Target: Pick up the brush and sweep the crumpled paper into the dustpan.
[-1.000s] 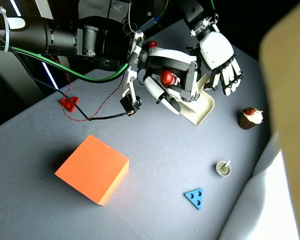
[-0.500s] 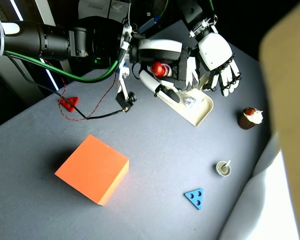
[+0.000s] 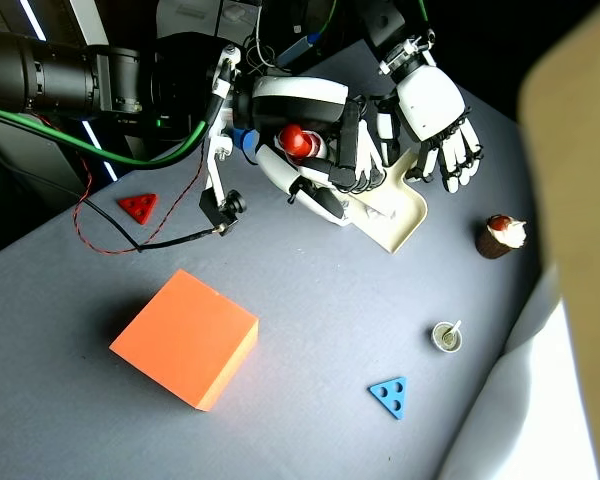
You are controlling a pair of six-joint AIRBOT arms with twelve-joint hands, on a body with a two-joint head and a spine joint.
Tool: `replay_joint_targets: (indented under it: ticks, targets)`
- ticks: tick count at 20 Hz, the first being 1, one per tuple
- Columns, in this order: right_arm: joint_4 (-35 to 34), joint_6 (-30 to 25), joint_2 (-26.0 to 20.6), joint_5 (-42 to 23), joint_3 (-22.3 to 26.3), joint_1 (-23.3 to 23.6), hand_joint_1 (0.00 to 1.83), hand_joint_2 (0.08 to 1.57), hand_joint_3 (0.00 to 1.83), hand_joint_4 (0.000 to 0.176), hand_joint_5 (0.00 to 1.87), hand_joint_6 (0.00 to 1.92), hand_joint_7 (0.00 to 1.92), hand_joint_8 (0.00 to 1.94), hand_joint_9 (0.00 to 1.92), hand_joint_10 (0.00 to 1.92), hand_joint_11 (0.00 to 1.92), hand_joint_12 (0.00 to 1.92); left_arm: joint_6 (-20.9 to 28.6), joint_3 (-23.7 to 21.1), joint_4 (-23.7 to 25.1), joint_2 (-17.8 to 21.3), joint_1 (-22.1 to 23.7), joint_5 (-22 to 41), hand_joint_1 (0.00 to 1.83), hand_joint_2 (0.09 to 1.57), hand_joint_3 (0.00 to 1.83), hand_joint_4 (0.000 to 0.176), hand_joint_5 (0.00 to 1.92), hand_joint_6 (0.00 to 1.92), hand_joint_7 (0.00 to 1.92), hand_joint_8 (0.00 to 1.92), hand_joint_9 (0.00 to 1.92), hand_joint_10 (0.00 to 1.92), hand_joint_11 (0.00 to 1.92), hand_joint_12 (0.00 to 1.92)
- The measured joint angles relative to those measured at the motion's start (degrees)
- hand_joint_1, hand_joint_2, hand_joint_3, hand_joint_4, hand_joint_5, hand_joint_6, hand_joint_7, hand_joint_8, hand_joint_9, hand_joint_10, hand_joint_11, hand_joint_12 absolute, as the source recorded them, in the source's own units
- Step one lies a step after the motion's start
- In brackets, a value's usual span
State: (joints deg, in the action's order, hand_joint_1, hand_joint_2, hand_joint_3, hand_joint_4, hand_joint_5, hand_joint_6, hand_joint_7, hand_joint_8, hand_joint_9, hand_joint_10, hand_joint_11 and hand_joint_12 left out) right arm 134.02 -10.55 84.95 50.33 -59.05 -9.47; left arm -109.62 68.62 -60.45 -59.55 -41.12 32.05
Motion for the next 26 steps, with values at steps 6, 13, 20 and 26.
replay_joint_targets:
  ticks: [6, 13, 20, 26]
  targets:
    - [-9.29, 9.14, -0.24, -2.86, -1.79, 3.67, 1.51, 1.16, 0.00, 0.130, 0.96, 1.92, 0.97, 1.94, 1.32, 1.92, 1.52, 1.92, 1.46, 0.00, -0.22, -0.48, -0.96, 1.01, 1.10, 1.09, 0.00, 0.000, 1.05, 0.86, 0.37, 0.00, 0.27, 0.00, 0.03, 0.57]
    - [-24.57, 20.79, -0.11, -6.95, -2.78, 6.14, 1.49, 1.16, 0.00, 0.119, 0.96, 1.92, 0.93, 1.94, 1.31, 1.92, 1.51, 1.92, 2.71, -0.13, -0.44, -0.83, -2.14, 2.01, 1.12, 1.08, 0.00, 0.000, 1.07, 0.84, 0.38, 0.00, 0.28, 0.00, 0.02, 0.58]
    - [-26.82, 23.41, 1.16, -10.01, -3.82, 6.47, 1.50, 1.18, 0.00, 0.107, 0.92, 1.92, 0.94, 1.94, 1.32, 1.92, 1.51, 1.92, 2.60, -0.24, -0.46, -0.76, -2.14, 2.10, 1.10, 1.09, 0.00, 0.000, 1.04, 0.89, 0.36, 0.00, 0.26, 0.00, 0.01, 0.59]
    - [-18.62, 14.82, 4.61, -9.55, -7.87, 4.22, 1.52, 1.16, 0.00, 0.107, 0.97, 1.92, 0.96, 1.94, 1.32, 1.92, 1.51, 1.92, 2.47, -0.59, -0.52, -0.76, -2.14, 2.23, 1.09, 1.09, 0.00, 0.026, 1.03, 0.89, 0.37, 0.00, 0.27, 0.00, 0.01, 0.60]
